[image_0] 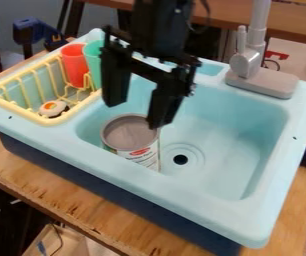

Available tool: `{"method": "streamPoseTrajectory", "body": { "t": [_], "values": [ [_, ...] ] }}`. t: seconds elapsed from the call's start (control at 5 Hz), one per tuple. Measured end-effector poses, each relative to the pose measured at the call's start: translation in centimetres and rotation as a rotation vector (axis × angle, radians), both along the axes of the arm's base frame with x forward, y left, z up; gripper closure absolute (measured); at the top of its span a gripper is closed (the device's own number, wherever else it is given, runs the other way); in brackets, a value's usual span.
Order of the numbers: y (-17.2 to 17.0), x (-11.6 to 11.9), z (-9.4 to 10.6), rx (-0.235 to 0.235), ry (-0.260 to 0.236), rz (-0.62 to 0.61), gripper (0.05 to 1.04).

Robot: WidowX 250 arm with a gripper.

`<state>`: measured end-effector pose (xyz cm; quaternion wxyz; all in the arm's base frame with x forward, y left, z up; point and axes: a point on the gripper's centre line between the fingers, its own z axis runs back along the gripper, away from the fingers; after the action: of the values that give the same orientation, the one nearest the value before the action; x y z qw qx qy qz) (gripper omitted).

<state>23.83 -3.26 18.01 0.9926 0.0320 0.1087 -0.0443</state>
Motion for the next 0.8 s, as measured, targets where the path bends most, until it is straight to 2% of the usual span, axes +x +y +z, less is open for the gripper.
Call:
{"method": "streamPoseTrajectory", "body": {
  "t": [0.2, 0.4, 0.6, 0.8],
  "values": [
    [0.3, -0.8, 0.0, -0.022, 0.061, 0.025, 0.083],
    [0.4, -1.6, -2.1, 0.016, 0.223, 0.058, 0.083],
    [0.7, -1.9, -2.3, 0.045, 0.261, 0.081, 0.083],
    [1.0, -2.0, -3.0, 0.090, 0.327, 0.111, 0.083]
  ]
}}
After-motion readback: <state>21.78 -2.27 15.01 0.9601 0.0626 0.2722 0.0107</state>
